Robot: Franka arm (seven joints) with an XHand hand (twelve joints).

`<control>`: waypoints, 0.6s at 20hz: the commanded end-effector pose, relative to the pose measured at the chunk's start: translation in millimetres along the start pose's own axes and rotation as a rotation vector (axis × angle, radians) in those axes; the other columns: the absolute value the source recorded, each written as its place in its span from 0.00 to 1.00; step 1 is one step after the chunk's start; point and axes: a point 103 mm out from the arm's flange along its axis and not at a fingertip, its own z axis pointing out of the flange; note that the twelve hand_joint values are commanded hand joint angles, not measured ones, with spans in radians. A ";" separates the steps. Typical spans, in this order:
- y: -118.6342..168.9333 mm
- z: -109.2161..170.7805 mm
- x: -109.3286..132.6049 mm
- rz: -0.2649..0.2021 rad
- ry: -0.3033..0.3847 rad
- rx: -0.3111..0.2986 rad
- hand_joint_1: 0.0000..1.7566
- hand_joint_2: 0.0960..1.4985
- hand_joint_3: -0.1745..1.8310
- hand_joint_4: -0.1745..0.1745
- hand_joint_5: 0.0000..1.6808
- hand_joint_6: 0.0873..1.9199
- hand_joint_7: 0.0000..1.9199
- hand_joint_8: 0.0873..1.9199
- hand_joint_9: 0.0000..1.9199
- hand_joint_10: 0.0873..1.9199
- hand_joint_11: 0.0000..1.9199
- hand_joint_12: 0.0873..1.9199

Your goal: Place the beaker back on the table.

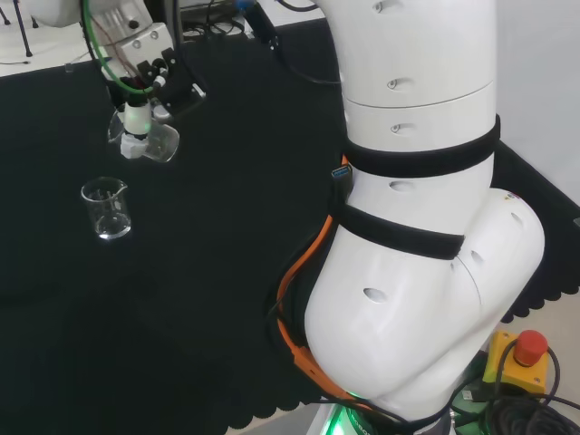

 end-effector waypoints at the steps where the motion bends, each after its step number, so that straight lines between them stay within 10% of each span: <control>1: 5.5 19.9 -17.8 -0.011 0.076 -0.013 0.63 0.37 0.59 0.54 0.62 0.64 0.72 0.54 0.65 0.56 0.57 0.47; 12: 11.8 55.9 -35.6 -0.066 0.278 -0.104 0.63 0.37 0.59 0.53 0.62 0.63 0.72 0.54 0.64 0.56 0.57 0.47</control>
